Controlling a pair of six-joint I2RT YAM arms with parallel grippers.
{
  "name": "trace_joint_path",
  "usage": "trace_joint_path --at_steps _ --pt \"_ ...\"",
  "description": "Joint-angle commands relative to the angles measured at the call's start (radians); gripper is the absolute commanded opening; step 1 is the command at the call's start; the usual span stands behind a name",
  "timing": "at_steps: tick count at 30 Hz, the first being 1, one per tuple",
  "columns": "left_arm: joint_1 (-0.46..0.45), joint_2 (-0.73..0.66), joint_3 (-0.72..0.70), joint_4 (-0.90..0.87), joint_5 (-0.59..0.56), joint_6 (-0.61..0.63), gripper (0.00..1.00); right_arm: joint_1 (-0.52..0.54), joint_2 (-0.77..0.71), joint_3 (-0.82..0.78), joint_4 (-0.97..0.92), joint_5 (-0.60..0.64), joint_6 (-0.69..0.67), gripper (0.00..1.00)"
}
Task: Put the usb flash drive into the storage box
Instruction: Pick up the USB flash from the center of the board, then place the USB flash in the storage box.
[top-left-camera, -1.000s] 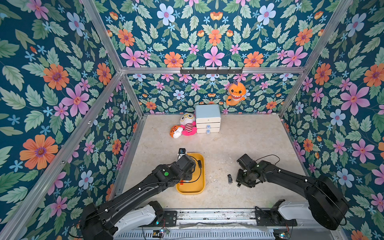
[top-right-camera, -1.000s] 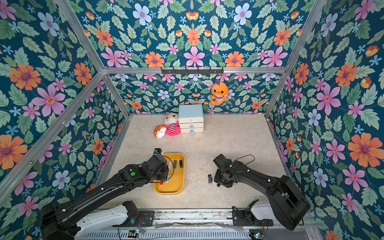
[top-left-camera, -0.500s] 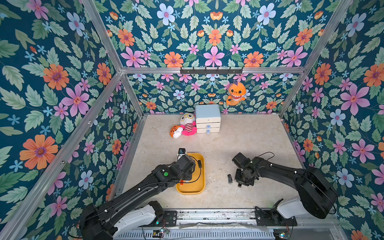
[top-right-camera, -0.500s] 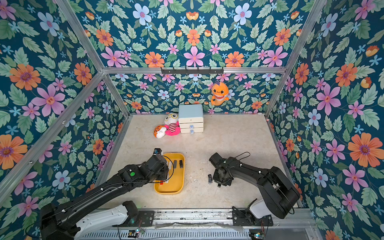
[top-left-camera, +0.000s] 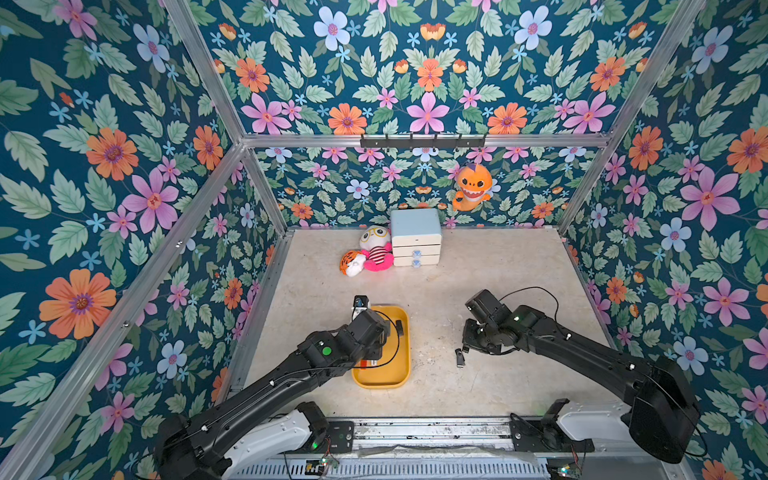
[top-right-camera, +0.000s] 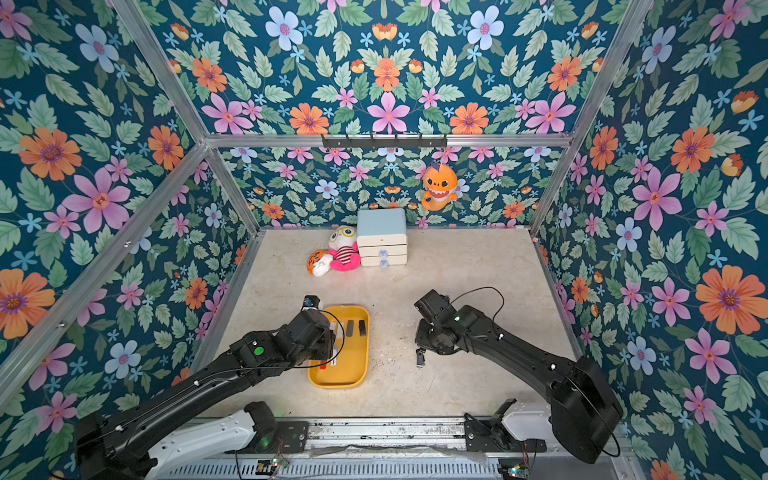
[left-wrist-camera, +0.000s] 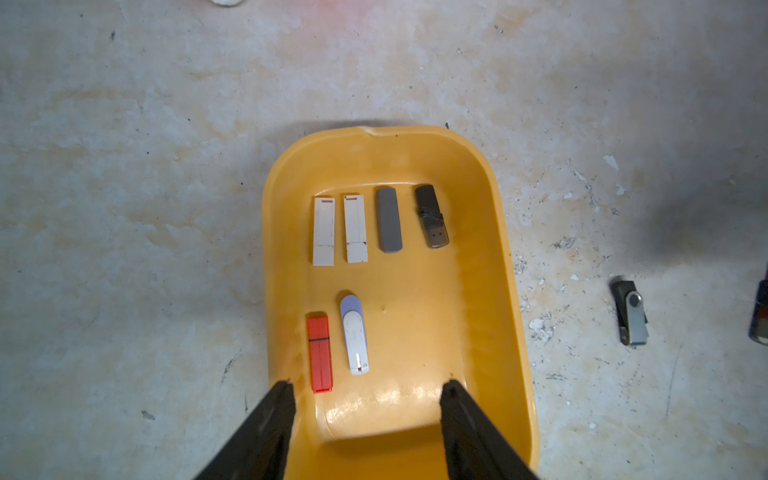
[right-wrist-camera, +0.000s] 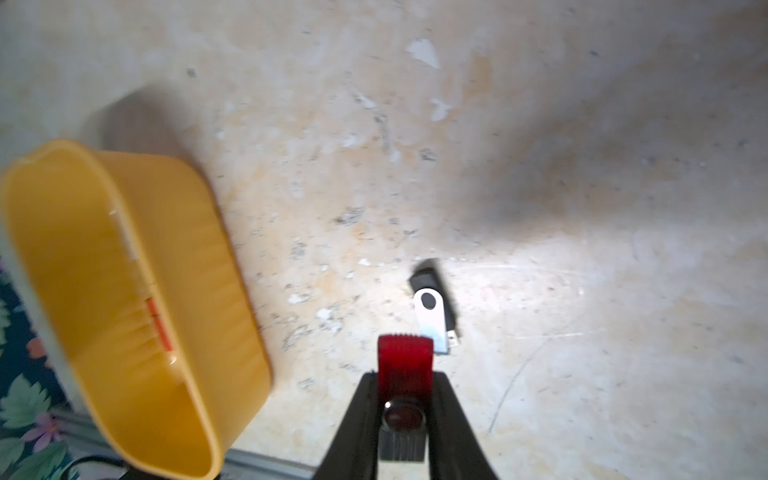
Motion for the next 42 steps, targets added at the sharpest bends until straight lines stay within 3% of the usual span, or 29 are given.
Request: trace_joint_path --at_steps 1,9,20,37,42 --pt "0.001 -0.032 0.003 -0.014 -0.054 -0.025 0.62 0.068 0.063 0.107 0.026 -0.035 0.013 0.15" --pt "0.001 -0.141 0.009 -0.062 -0.173 -0.095 0.68 0.226 0.405 0.426 0.059 -0.067 0.034 0.14" --pt "0.000 -0.297 -0.005 -0.096 -0.263 -0.146 0.71 0.311 0.754 0.722 -0.044 -0.083 0.057 0.14" --pt "0.001 -0.258 -0.004 -0.090 -0.243 -0.132 0.72 0.320 0.905 0.814 -0.098 -0.050 0.076 0.15" --pt "0.001 -0.251 -0.005 -0.088 -0.240 -0.129 0.73 0.323 0.908 0.818 -0.098 -0.059 0.075 0.22"
